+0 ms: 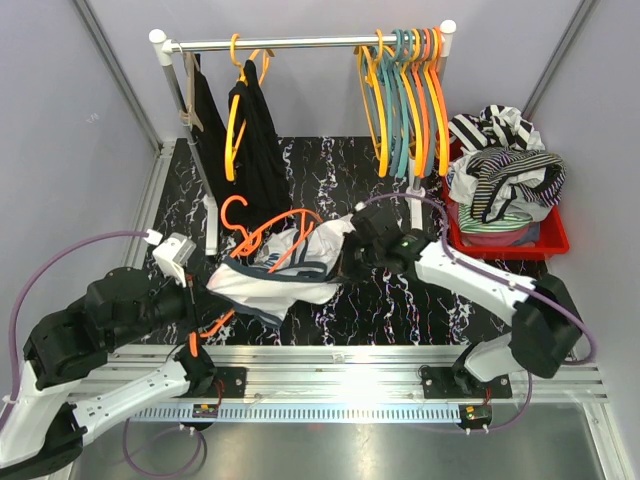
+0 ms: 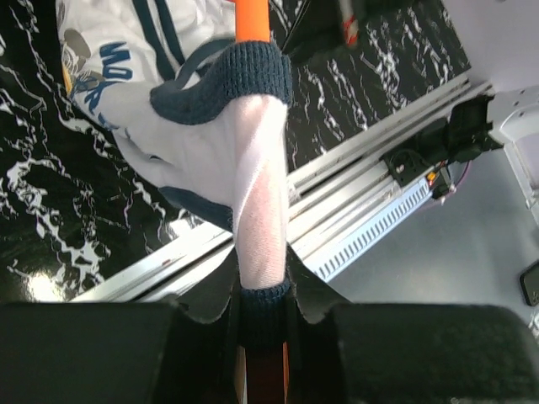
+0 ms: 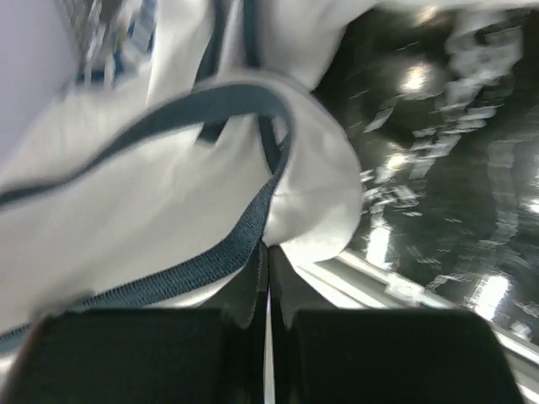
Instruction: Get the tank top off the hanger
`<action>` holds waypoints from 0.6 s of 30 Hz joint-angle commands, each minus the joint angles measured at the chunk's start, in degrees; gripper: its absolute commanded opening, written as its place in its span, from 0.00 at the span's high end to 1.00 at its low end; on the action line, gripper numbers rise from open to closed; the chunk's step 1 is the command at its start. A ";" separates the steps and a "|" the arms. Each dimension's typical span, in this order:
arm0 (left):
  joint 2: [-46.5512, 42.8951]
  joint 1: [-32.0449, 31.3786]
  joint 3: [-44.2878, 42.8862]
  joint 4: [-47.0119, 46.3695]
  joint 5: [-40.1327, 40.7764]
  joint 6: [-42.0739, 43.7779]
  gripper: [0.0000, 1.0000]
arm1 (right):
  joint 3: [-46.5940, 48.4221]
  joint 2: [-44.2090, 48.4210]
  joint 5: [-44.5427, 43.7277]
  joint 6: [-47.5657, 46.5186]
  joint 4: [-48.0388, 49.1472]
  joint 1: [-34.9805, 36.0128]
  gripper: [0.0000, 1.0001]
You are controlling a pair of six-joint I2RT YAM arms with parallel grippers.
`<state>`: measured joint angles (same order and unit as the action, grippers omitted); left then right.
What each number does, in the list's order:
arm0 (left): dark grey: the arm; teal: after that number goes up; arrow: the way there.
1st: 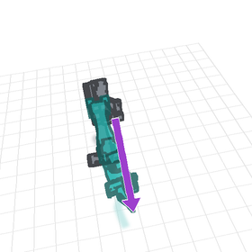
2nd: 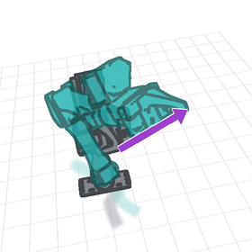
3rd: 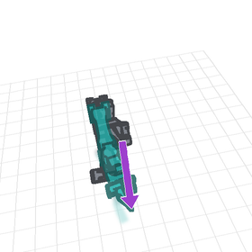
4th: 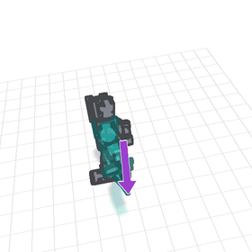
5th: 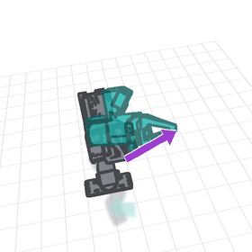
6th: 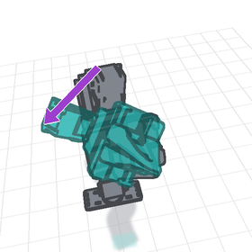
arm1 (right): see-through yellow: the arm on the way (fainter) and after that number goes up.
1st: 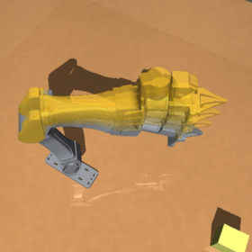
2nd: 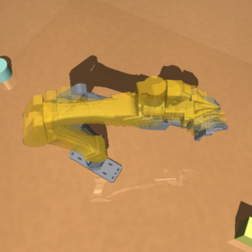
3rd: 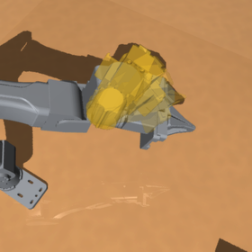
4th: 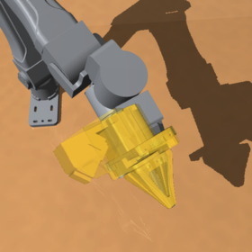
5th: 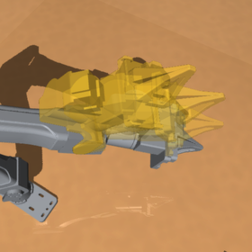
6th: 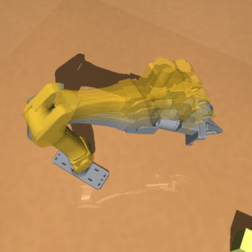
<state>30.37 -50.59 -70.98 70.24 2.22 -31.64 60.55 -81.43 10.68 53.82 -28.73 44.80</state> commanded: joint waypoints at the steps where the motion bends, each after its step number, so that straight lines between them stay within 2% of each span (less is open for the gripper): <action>1: -1.28 -0.04 0.39 -10.02 3.74 -0.88 1.00 | -2.81 -3.90 26.35 -6.18 16.04 0.02 1.00; 2: -1.28 -0.04 1.01 -10.73 4.63 -0.97 1.00 | -2.72 -4.09 33.20 -7.75 17.73 2.29 1.00; 6: -1.10 -0.04 4.61 -16.70 7.80 -0.97 1.00 | 0.17 -2.07 42.30 -15.05 13.99 9.24 1.00; 8: -0.93 -0.04 7.43 -20.64 9.90 -1.23 1.00 | 1.40 -1.28 46.25 -17.68 9.60 13.71 0.94; 11: -0.23 -0.04 10.94 -25.39 12.71 -0.97 1.00 | 2.20 0.04 45.49 -22.08 1.78 17.69 0.95; 13: 0.47 -0.12 12.97 -27.25 14.91 -0.44 1.00 | 1.15 2.83 44.35 -22.18 0.00 18.75 0.90; 14: 0.74 -0.04 13.49 -28.65 15.36 -0.36 1.00 | 0.71 4.25 40.25 -22.97 -1.31 18.75 0.64; 16: 1.88 -0.04 14.73 -29.80 14.84 0.08 1.00 | 1.49 9.06 31.90 -23.32 -7.37 18.66 0.45; 17: 2.41 -0.04 15.08 -30.33 14.22 0.00 1.00 | 2.11 10.83 23.86 -21.93 -8.87 18.57 0.34; 18: 3.63 -0.04 15.87 -30.33 13.52 -0.09 1.00 | 2.46 12.77 19.60 -21.05 -9.06 18.57 0.15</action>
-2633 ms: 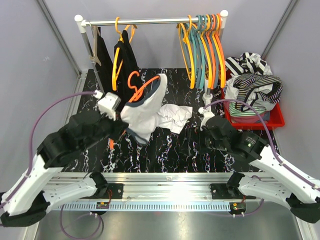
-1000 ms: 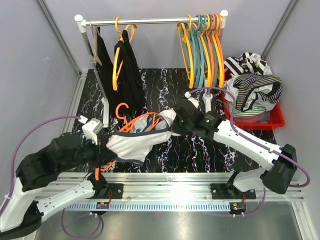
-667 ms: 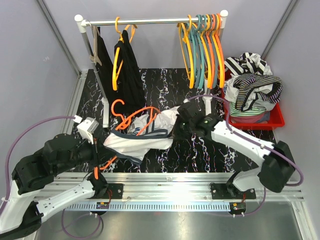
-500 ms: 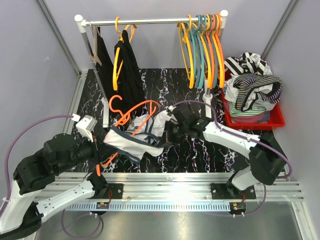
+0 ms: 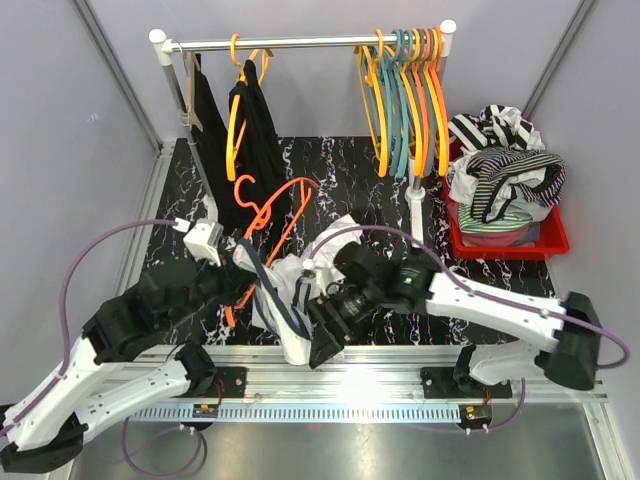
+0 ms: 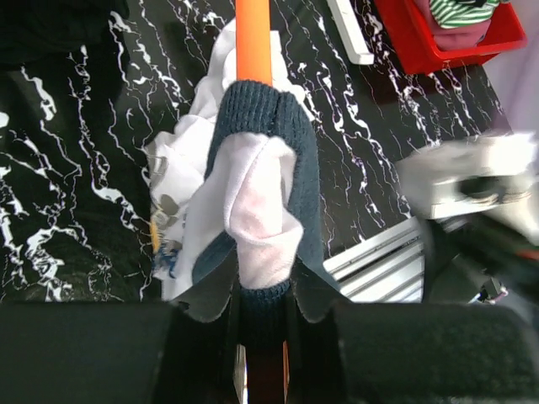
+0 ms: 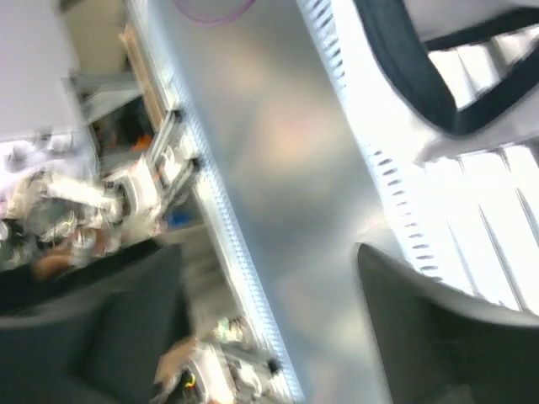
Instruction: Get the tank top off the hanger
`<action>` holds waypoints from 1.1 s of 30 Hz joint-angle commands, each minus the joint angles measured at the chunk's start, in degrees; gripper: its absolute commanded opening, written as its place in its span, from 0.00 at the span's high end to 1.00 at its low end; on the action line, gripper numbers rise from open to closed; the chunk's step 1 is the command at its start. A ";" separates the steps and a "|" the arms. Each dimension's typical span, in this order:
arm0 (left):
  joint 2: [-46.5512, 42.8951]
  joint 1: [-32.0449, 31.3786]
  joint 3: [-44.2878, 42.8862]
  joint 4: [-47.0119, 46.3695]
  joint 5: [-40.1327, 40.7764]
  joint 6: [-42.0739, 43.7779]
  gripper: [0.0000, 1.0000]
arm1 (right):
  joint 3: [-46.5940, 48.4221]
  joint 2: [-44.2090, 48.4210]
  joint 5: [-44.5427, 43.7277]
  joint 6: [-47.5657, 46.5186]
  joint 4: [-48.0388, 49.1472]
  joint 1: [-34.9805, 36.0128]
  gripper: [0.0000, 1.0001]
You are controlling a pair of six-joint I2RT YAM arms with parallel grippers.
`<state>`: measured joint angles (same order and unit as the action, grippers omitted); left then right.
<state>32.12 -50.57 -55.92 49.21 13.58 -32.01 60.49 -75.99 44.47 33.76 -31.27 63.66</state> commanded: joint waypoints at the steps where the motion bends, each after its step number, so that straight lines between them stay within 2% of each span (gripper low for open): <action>1: 2.50 -0.06 1.34 -9.48 0.50 0.28 1.00 | 2.79 10.65 -18.50 0.50 -6.35 -0.38 0.01; 5: 2.60 -0.32 5.81 -12.11 -1.01 -0.86 1.00 | 4.98 13.32 -35.36 7.79 -3.01 -0.55 0.00; 10: 2.25 -1.02 8.20 -13.35 -2.59 -1.30 1.00 | 8.58 9.46 -48.58 14.22 -0.03 -0.73 0.00; 11: 2.51 -1.37 8.28 -13.44 -2.95 -1.39 1.00 | 9.81 8.84 -50.25 15.97 3.20 -0.90 0.00; 14: 2.42 -3.39 8.99 -13.70 -3.39 -1.91 1.00 | 14.28 4.11 -50.88 18.78 6.13 -1.43 0.00; 17: 1.63 -6.20 9.25 -13.79 -1.99 -2.97 1.00 | 20.52 -2.05 -52.80 20.90 2.98 -1.34 0.00; 19: 1.46 -7.88 9.25 -13.44 -1.11 -3.58 1.00 | 20.64 -2.68 -53.87 21.26 5.41 -1.34 0.00; 21: 1.54 -9.10 9.51 -12.65 -0.67 -4.37 1.00 | 17.92 -1.98 -54.23 22.92 12.09 -1.69 0.01; 23: 1.37 -9.99 9.95 -12.73 0.04 -4.81 1.00 | 18.51 -2.76 -52.22 24.24 13.43 -2.75 0.02; 26: 1.10 -11.75 9.95 -13.35 1.97 -5.70 1.00 | 22.91 -6.27 -53.08 25.74 7.20 -2.84 0.06; 30: 1.80 -13.15 8.47 -14.67 3.03 -5.52 1.00 | 22.66 -7.86 -55.10 29.51 6.04 -2.75 0.24; 31: 2.16 -13.33 8.20 -14.93 3.11 -5.35 1.00 | 22.31 -8.38 -55.10 30.31 6.39 -2.92 0.35; 33: 3.21 -14.03 7.15 -15.11 3.29 -5.00 1.00 | 22.39 -9.70 -54.49 30.93 7.01 -2.93 0.39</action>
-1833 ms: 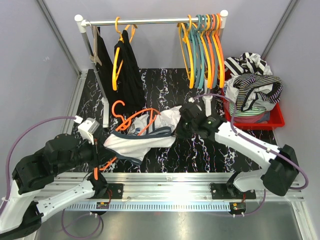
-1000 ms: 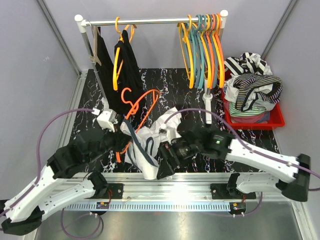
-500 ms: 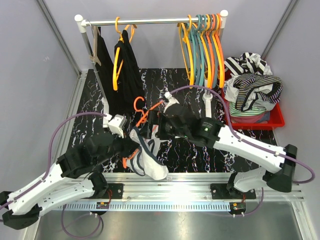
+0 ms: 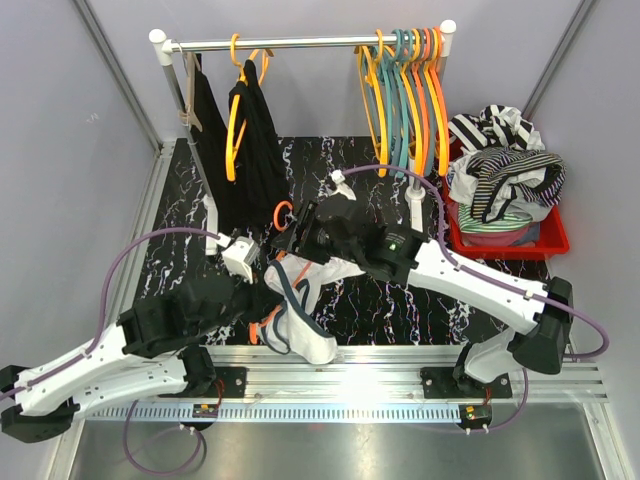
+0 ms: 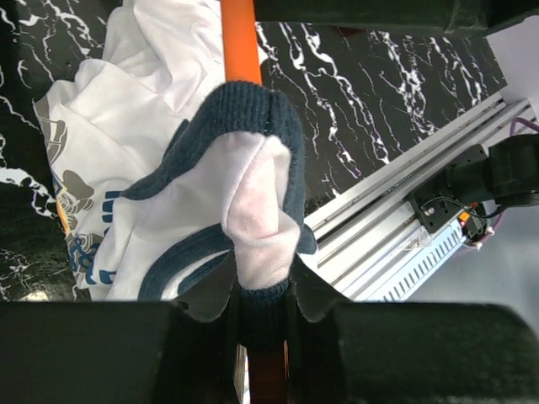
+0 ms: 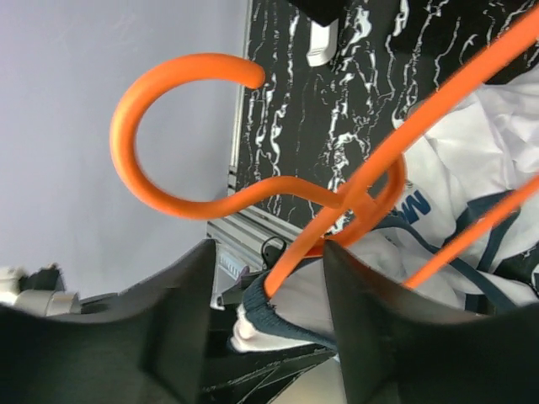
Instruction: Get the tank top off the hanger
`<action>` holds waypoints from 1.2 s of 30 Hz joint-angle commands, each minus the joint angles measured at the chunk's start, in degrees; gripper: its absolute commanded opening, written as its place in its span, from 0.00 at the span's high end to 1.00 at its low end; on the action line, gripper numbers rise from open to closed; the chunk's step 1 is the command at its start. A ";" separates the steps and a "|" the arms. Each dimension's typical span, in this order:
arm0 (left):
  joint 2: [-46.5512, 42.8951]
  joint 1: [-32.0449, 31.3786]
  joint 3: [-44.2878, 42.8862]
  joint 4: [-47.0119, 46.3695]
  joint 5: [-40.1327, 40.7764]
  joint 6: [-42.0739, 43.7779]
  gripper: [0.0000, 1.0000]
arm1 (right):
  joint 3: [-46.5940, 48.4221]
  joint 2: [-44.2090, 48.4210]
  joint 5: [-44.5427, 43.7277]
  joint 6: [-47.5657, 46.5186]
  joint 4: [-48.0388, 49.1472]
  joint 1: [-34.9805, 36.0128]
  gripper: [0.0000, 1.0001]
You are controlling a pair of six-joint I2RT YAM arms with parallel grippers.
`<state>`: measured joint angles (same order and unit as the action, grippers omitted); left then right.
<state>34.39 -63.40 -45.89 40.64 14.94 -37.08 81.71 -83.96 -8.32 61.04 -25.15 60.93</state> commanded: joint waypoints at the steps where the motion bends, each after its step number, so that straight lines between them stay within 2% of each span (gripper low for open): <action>1: 1.11 -1.46 -3.15 -6.98 2.20 0.17 1.00 | 1.78 -2.16 -1.27 3.30 0.89 -0.19 0.48; 3: 1.64 -2.17 -3.68 -7.24 2.55 0.25 1.00 | 1.96 -3.04 -0.74 4.00 0.80 -0.37 0.54; 10: 0.07 -2.87 -3.86 -5.93 6.59 -0.10 1.00 | 1.09 -2.09 1.20 5.59 -0.69 -0.55 0.46; 16: -0.47 -2.96 -3.33 -5.58 6.42 -0.45 1.00 | -1.82 -0.24 -1.17 6.46 -0.52 -0.90 0.46; 18: -1.08 -2.96 -2.89 -5.14 7.29 -0.71 1.00 | -0.86 0.46 -3.89 6.81 -4.01 -0.81 0.42; 20: -2.92 -2.96 -2.54 -5.05 8.08 -1.24 1.00 | -0.76 2.31 -6.87 7.43 -6.92 -0.90 0.31; 22: -4.76 -2.96 -2.01 -5.05 8.26 -1.59 1.00 | -4.53 4.85 -7.86 7.00 -3.79 -1.51 0.28; 24: -5.12 -2.87 -1.57 -5.22 7.74 -1.77 1.00 | -8.05 5.39 -3.04 7.87 1.56 -3.09 0.27; 26: -4.77 -2.96 -1.22 -6.01 6.51 -2.12 1.00 | -8.76 3.73 0.82 8.83 4.30 -4.23 0.28; 30: -3.11 -2.96 -0.69 -9.16 5.10 -2.38 1.00 | -7.19 -0.93 4.70 9.71 9.92 -4.24 0.42; 36: -0.64 -3.14 -2.01 -12.78 3.87 -1.68 1.00 | -7.00 -4.10 5.33 10.60 15.64 -4.24 0.53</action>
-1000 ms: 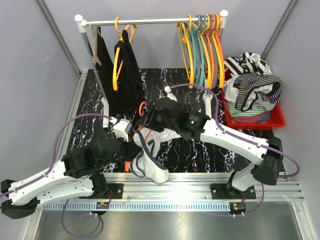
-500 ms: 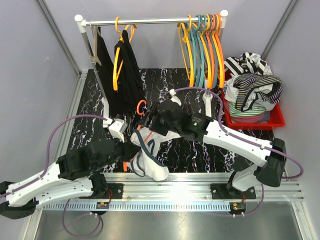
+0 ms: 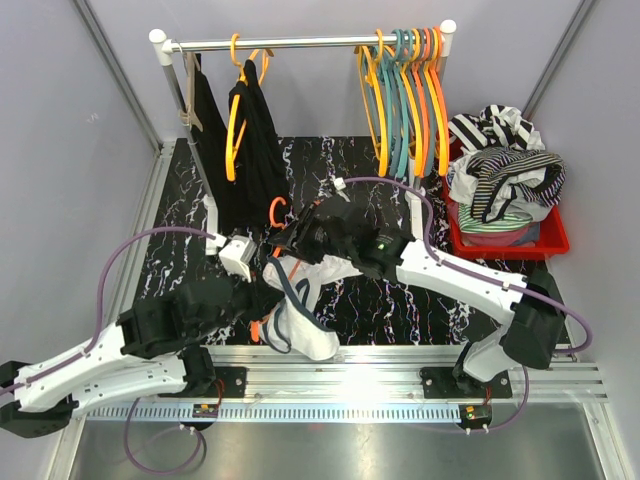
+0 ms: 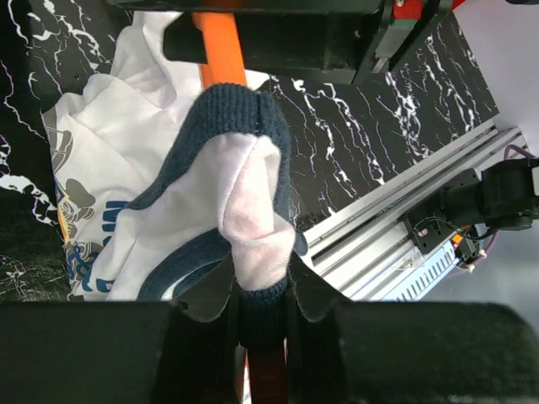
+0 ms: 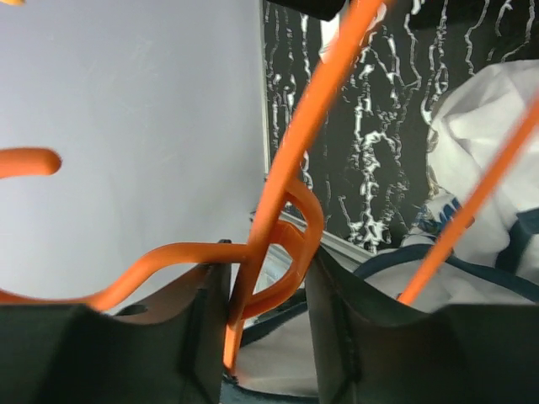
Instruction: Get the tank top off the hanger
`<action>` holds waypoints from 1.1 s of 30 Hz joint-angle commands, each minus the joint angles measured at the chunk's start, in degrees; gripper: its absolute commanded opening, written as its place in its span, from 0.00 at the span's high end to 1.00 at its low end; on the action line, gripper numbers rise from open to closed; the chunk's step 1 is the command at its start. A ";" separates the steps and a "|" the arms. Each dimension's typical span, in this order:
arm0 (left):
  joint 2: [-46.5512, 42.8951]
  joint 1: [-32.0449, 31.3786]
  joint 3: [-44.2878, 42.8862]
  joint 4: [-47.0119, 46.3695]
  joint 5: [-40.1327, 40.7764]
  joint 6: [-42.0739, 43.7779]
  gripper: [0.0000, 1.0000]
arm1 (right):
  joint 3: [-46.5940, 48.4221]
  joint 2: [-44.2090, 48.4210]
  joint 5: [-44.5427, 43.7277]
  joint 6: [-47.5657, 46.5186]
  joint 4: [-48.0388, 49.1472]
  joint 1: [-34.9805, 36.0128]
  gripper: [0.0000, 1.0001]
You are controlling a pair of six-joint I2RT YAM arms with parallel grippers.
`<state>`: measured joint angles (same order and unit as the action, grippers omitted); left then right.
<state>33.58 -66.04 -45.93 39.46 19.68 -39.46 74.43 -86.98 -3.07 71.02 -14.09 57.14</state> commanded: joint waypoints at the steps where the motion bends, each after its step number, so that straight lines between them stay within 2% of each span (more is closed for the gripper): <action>1: 0.17 -0.49 -2.06 -11.69 -0.87 0.70 1.00 | 0.10 -1.09 -0.09 0.61 5.03 -0.46 0.60; 4: -0.10 -0.58 -1.97 -11.69 -0.70 0.44 1.00 | -1.22 -0.04 -1.76 0.78 6.00 -0.54 0.81; 5: -0.18 -0.58 -1.88 -11.08 -0.70 0.27 1.00 | -1.83 0.40 -3.33 0.70 5.91 -0.63 0.93; 6: -0.79 -0.67 -1.53 -10.81 -0.70 0.00 1.00 | -2.01 0.84 -4.22 0.61 5.30 -0.72 0.97; 10: -3.17 -0.67 -0.04 -8.36 -0.61 -2.63 1.00 | -2.89 3.21 -9.92 -0.27 3.19 -1.16 1.00; 14: -6.33 -0.76 1.63 -6.34 -1.84 -4.74 0.94 | -1.41 3.40 -15.98 -1.67 0.30 -1.69 1.00; 16: -7.91 -0.76 1.81 -4.93 -2.63 -5.97 0.86 | -0.35 2.26 -17.14 -2.47 -0.15 -2.47 1.00; 17: -8.44 -0.76 1.72 -3.36 -3.33 -6.50 0.74 | 0.62 1.91 -17.58 -3.34 -0.06 -2.65 1.00; 19: -10.11 -0.76 1.29 -2.55 -3.86 -7.20 0.66 | 1.59 0.59 -17.85 -4.40 -0.15 -2.92 1.00; 20: -10.64 -0.67 1.11 -2.11 -3.95 -7.12 0.53 | 2.37 0.24 -17.85 -5.36 -0.50 -3.00 1.00; 21: -11.43 -0.67 0.59 -2.20 -3.95 -6.68 0.15 | 2.47 -0.12 -17.85 -5.63 -0.50 -3.00 1.00; 22: -11.52 -0.76 0.06 -2.20 -3.43 -6.42 0.01 | 2.38 -0.47 -17.67 -5.89 -0.59 -2.92 1.00; 25: -9.95 -0.67 -2.49 -1.41 -0.98 -4.75 0.01 | 1.42 -0.74 -16.88 -6.34 -0.06 -2.92 1.00; 33: 4.46 -0.76 -9.43 1.57 2.64 -0.53 0.01 | -0.52 0.49 -16.18 -8.00 1.25 -2.92 1.00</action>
<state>33.52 -66.54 -52.71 40.34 19.75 -42.15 73.78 -87.92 -16.95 65.21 -14.90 53.91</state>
